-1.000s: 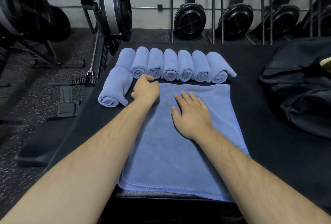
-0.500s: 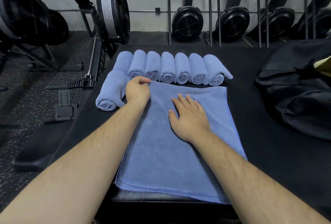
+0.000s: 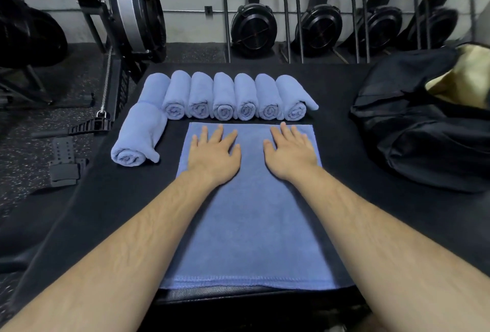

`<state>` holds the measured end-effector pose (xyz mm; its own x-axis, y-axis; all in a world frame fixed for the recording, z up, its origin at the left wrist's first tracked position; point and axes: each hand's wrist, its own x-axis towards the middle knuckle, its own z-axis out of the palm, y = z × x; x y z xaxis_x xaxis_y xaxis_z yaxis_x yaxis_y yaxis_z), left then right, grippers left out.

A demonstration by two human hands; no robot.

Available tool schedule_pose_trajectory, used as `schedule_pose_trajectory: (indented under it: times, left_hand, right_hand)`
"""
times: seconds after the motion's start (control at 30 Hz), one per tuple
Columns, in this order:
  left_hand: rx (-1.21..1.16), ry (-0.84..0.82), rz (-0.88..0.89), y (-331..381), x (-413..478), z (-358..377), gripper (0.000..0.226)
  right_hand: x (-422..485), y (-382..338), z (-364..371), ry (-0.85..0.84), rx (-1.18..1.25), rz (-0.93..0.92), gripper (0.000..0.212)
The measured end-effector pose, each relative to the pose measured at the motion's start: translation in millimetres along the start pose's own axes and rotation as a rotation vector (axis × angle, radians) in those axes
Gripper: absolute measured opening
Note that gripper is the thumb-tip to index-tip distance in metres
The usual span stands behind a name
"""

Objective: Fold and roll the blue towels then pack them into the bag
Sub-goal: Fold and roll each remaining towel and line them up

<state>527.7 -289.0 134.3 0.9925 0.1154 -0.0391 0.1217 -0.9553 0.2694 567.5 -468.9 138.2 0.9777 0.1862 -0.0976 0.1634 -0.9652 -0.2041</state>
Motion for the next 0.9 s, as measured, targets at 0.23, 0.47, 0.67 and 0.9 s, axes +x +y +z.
schedule_pose_trajectory:
  times: [0.23,0.47,0.67,0.9]
  left_hand:
    - [0.041,-0.087,0.075,36.4,12.6,5.1,0.054]
    - [0.069,-0.081,0.017,30.1,-4.6,4.3,0.061]
    - [0.065,-0.075,0.080,24.2,-53.7,8.1,0.060]
    - [0.046,-0.047,0.051,7.0,-123.6,9.0,0.059]
  right_hand:
    - [-0.5,-8.3,2.5,-0.002,0.041,-0.087,0.058]
    - [-20.7,3.8,2.1,-0.022,-0.006,0.051,0.063]
    - [-79.2,-4.5,11.4,-0.030,-0.026,-0.008,0.062]
    - [-141.6,-0.1,19.6,-0.024,-0.029,0.003,0.063]
